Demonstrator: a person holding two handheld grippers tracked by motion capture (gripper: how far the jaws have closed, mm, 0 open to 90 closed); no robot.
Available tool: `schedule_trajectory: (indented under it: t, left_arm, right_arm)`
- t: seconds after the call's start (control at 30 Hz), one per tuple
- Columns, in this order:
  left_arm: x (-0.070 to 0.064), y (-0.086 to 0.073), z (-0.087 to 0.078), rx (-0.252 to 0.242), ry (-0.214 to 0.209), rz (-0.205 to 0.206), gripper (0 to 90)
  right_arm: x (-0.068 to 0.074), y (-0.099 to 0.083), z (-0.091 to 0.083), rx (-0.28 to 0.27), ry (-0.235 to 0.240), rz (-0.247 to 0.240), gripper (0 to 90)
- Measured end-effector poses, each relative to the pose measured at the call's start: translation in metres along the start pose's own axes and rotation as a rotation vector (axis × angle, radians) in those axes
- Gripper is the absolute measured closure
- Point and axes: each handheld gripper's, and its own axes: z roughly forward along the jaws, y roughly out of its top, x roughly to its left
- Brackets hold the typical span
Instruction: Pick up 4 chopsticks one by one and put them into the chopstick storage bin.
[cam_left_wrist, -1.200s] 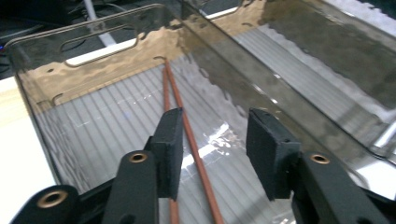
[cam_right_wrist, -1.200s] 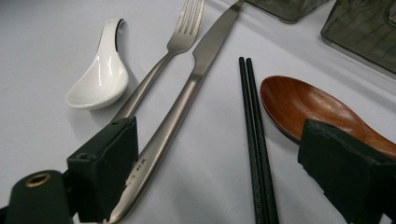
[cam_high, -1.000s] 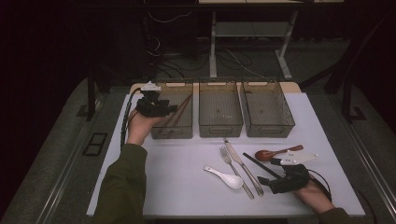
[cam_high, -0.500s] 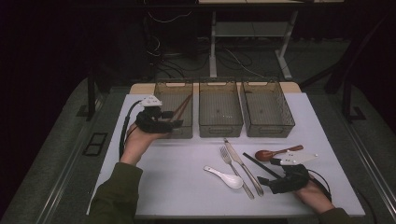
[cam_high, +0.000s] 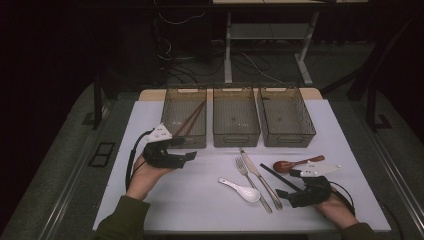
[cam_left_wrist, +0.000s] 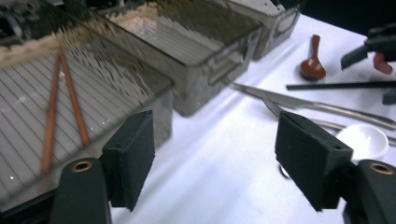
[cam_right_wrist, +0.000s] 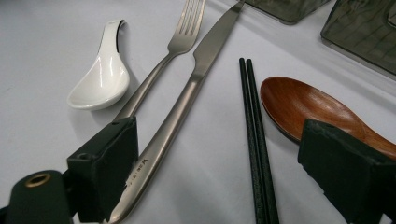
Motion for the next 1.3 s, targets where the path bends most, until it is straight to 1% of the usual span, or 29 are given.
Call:
schedule_trajectory:
  t: [0.1,0.13,0.17,0.3,0.37,0.57,0.73,0.9,0.97,1.1,1.17,1.23,1.3]
  left_arm:
    - [-0.006,-0.010,-0.001,-0.008,-0.003,-0.005,23.7]
    - [-0.009,-0.012,-0.002,-0.006,-0.002,0.001,22.9]
    - [-0.011,-0.014,-0.003,-0.008,0.005,0.005,21.1]
    - [-0.020,-0.024,-0.005,-0.021,0.008,0.001,14.9]
    - [-0.023,-0.029,-0.006,-0.024,0.003,0.001,14.2]
    - [-0.033,-0.043,-0.006,-0.018,0.003,-0.001,11.4]
    - [-0.039,-0.052,-0.005,-0.006,0.008,0.013,6.9]
    - [-0.041,-0.056,-0.002,-0.002,-0.006,0.007,1.9]
    - [-0.040,-0.058,0.000,0.006,-0.006,0.004,0.0]
    - [-0.038,-0.061,0.000,0.011,-0.021,-0.005,0.0]
    - [-0.038,-0.062,0.001,0.012,-0.027,0.000,0.0]
    - [-0.039,-0.063,0.002,0.019,-0.030,0.011,0.0]
    - [-0.039,-0.064,0.003,0.028,-0.033,0.017,0.0]
  right_arm:
    - [0.000,0.000,0.000,-0.003,0.000,0.000,12.1]
    - [0.000,0.000,0.000,-0.003,0.000,0.000,12.1]
    - [0.000,0.000,-0.001,-0.004,0.000,0.000,12.1]
    - [-0.001,0.000,-0.001,-0.007,-0.001,0.000,12.1]
    - [-0.001,0.000,-0.002,-0.011,-0.003,0.005,12.0]
    - [-0.002,0.000,-0.005,-0.021,-0.008,0.007,12.1]
    - [-0.003,0.001,-0.007,-0.028,-0.015,0.015,12.1]
    - [-0.004,0.003,-0.010,-0.041,-0.031,0.019,12.0]
    - [-0.005,0.003,-0.011,-0.039,-0.036,0.028,12.0]
    - [-0.007,0.004,-0.013,-0.049,-0.050,0.033,12.1]
    - [-0.007,0.004,-0.014,-0.054,-0.053,0.031,12.0]
    - [-0.008,0.004,-0.015,-0.051,-0.049,0.030,12.0]
    - [-0.009,0.004,-0.016,-0.057,-0.055,0.031,12.0]
